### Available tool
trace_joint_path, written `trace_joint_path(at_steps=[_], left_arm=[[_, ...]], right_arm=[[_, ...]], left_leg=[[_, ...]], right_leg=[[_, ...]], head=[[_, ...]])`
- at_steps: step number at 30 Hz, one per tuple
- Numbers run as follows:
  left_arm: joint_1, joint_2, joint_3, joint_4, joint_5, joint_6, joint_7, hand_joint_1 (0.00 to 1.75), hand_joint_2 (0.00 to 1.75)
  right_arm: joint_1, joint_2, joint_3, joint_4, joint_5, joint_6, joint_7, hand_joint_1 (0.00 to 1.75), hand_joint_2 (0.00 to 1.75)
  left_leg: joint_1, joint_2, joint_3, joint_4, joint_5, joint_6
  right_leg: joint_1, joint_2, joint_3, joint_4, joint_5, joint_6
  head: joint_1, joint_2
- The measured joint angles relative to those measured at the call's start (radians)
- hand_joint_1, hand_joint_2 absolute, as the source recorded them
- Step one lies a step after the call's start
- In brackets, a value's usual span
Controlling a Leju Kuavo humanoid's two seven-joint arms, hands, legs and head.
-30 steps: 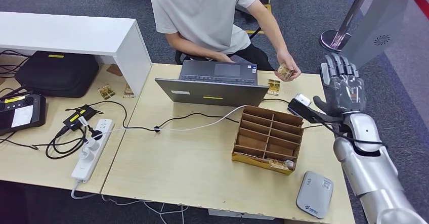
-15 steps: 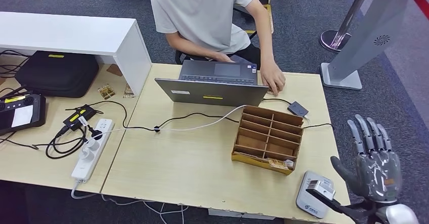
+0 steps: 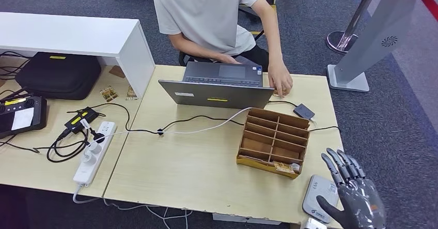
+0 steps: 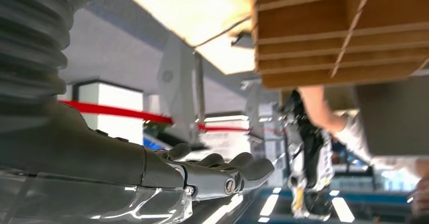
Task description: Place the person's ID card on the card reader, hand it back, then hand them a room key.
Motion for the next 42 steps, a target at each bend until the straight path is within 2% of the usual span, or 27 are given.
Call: trace_joint_path(at_steps=[9,14,19,25,32,42], left_arm=[[-0.002,0.002,0.000,0.000,-0.012,-0.013,0.002,0.00,1.75],[-0.004,0.003,0.000,0.000,-0.018,-0.014,0.004,0.00,1.75],[-0.007,0.003,0.000,-0.001,-0.030,-0.018,0.006,0.00,1.75],[-0.012,0.004,0.000,-0.002,-0.039,-0.024,0.015,0.00,1.75],[-0.014,0.004,0.000,-0.005,-0.050,-0.025,0.020,0.00,1.75],[-0.014,0.006,0.000,-0.009,-0.059,-0.025,0.021,0.00,1.75]], right_arm=[[-0.075,-0.007,0.158,0.062,0.017,0.001,0.025,0.00,1.75],[-0.124,0.025,0.225,0.120,0.032,-0.035,0.040,0.00,1.75],[-0.175,0.079,0.275,0.195,0.078,-0.118,0.048,0.00,1.75],[-0.226,0.150,0.298,0.283,0.095,-0.179,0.052,0.00,1.75],[-0.264,0.213,0.303,0.355,0.080,-0.199,0.044,0.00,1.75],[-0.306,0.266,0.300,0.449,0.097,-0.224,0.050,0.00,1.75]], left_leg=[[0.000,0.001,0.001,0.000,0.000,0.000],[0.000,0.001,0.001,0.000,0.000,0.000],[0.000,0.001,0.001,0.000,0.001,0.000],[0.001,0.001,0.001,0.000,0.001,0.000],[0.000,0.001,0.001,0.000,0.001,0.000],[0.000,0.001,0.001,0.000,0.001,0.000]], right_leg=[[0.000,0.001,0.000,0.000,0.000,0.000],[0.000,0.001,0.000,0.000,0.000,0.000],[0.000,0.001,0.000,0.001,0.000,0.000],[0.000,0.001,0.000,0.001,0.000,0.000],[0.000,0.001,0.000,0.001,0.000,0.000],[0.000,0.001,0.000,0.001,0.000,0.000]], head=[[0.000,0.000],[0.000,0.000],[0.000,0.000],[0.000,0.000],[0.000,0.000],[0.000,0.000]])
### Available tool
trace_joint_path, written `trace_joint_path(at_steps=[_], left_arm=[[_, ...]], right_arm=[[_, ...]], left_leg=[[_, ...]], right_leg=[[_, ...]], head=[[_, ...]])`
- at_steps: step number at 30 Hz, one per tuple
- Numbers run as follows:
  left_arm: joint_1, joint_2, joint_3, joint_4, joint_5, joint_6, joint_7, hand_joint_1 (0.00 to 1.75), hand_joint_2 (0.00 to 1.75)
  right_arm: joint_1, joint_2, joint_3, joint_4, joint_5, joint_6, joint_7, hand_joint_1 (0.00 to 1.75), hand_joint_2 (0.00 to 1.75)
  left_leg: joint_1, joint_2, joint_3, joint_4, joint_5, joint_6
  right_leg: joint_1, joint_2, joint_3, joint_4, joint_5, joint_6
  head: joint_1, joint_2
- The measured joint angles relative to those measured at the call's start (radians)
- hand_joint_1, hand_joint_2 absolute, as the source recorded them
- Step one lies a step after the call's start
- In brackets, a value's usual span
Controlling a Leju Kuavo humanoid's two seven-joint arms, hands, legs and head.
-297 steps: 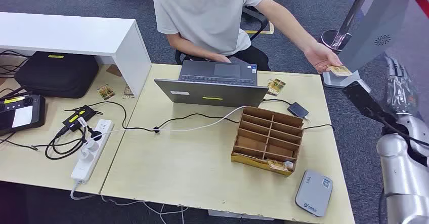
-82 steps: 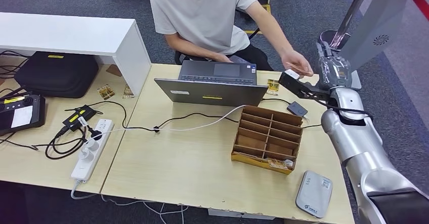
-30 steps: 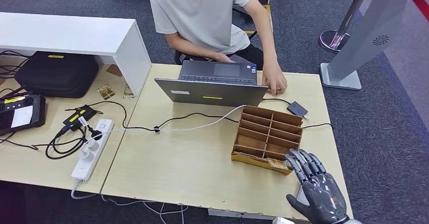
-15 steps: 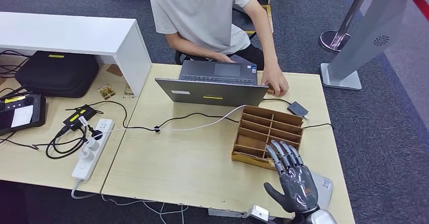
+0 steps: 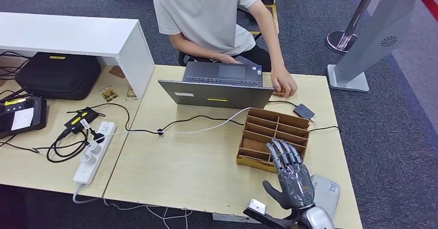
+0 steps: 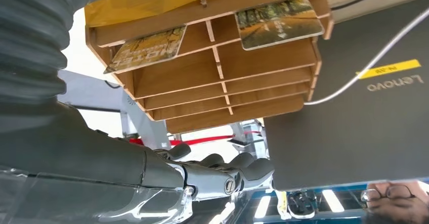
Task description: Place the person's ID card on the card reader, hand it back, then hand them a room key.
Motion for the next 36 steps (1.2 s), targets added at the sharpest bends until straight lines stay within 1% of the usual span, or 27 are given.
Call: trace_joint_path(at_steps=[6,14,36], left_arm=[[0.000,0.001,0.000,-0.002,-0.005,0.000,0.000,0.00,1.75],[0.000,0.001,0.000,-0.002,-0.007,0.000,0.000,0.00,1.75],[0.000,0.002,0.000,-0.002,-0.011,0.009,0.000,0.00,1.75]], right_arm=[[-0.012,0.007,-0.022,0.049,0.003,-0.003,0.011,0.00,1.75],[-0.014,0.008,-0.048,0.078,0.011,-0.008,0.017,0.00,1.75],[-0.012,0.027,-0.079,0.081,-0.026,-0.006,0.011,0.00,1.75]], left_leg=[[0.000,0.000,0.000,0.000,0.000,0.000],[0.000,0.000,0.000,0.000,0.000,0.000],[0.000,0.000,0.000,0.000,0.000,0.000]], right_leg=[[0.000,0.000,0.000,0.000,0.000,0.000],[0.000,0.000,0.000,0.000,0.000,0.000],[0.000,0.000,0.000,0.000,0.000,0.000]], head=[[0.000,0.000],[0.000,0.000],[0.000,0.000]])
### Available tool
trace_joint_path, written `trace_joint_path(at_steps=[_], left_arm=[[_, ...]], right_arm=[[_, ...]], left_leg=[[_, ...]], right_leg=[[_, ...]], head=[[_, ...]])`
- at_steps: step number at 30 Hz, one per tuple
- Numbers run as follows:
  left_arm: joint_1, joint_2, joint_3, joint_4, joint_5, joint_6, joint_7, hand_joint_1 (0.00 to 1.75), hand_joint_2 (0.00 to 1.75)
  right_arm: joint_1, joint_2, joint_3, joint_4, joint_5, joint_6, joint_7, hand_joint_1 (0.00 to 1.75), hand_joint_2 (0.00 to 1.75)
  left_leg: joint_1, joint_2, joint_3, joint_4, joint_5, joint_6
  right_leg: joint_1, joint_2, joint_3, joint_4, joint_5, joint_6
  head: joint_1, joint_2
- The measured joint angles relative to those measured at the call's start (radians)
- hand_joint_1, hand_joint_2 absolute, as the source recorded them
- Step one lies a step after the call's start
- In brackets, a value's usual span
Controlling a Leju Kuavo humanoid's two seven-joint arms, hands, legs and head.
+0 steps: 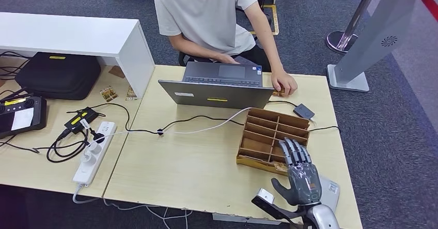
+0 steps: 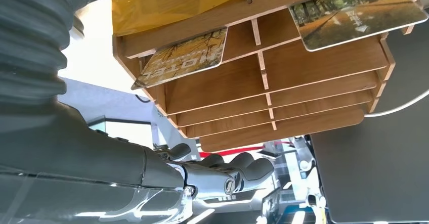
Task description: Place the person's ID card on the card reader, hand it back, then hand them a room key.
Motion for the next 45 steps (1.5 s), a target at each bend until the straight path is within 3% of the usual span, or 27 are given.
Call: trace_joint_path(at_steps=[35,39,45], left_arm=[[0.000,0.003,0.000,0.000,-0.019,0.002,0.001,0.00,1.75],[0.000,0.003,0.000,0.000,-0.021,0.002,0.001,0.00,1.75],[0.000,0.003,0.000,0.000,-0.022,0.002,0.001,0.00,1.75]], right_arm=[[-0.004,0.024,-0.048,0.032,-0.035,0.009,-0.016,0.00,1.75],[-0.004,0.025,-0.048,0.034,-0.036,0.010,-0.018,1.75,1.75],[-0.003,0.025,-0.048,0.034,-0.063,0.022,-0.032,1.75,1.75]], left_leg=[[0.000,0.000,0.000,0.000,0.000,0.000],[0.000,0.000,0.000,0.000,0.000,0.000],[0.000,0.000,0.000,0.000,0.000,0.000]], right_leg=[[0.000,0.000,0.000,0.000,0.000,0.000],[0.000,0.000,0.000,0.000,0.000,0.000],[0.000,0.000,0.000,0.000,0.000,0.000]], head=[[0.000,0.000],[0.000,0.000],[0.000,0.000]])
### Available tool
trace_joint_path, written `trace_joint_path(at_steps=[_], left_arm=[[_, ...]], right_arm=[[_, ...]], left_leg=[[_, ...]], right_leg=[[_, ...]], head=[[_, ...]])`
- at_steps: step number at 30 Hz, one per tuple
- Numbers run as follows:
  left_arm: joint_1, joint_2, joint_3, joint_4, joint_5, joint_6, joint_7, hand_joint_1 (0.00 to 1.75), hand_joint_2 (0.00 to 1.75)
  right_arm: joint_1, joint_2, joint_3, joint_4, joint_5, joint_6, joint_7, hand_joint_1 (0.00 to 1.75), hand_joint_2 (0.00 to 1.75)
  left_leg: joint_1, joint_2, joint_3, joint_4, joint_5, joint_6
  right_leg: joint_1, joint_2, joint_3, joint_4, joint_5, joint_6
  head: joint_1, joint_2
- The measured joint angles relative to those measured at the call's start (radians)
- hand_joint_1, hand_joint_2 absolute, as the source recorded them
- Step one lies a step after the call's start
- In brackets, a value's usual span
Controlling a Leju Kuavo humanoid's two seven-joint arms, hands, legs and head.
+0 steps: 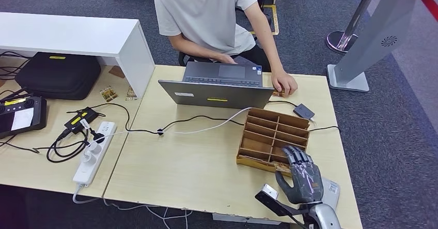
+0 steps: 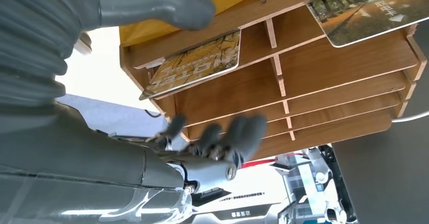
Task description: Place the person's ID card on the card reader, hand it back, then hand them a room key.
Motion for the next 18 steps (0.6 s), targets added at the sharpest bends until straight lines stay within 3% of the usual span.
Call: trace_joint_path(at_steps=[18], left_arm=[[-0.001,0.001,0.000,0.000,-0.007,-0.011,-0.003,0.00,1.75]], right_arm=[[0.005,0.000,0.000,-0.008,-0.027,0.018,-0.017,1.75,1.75]], left_leg=[[0.000,0.000,0.000,0.000,0.000,0.000]], right_leg=[[0.000,0.000,0.000,0.000,0.000,0.000]], head=[[0.000,0.000]])
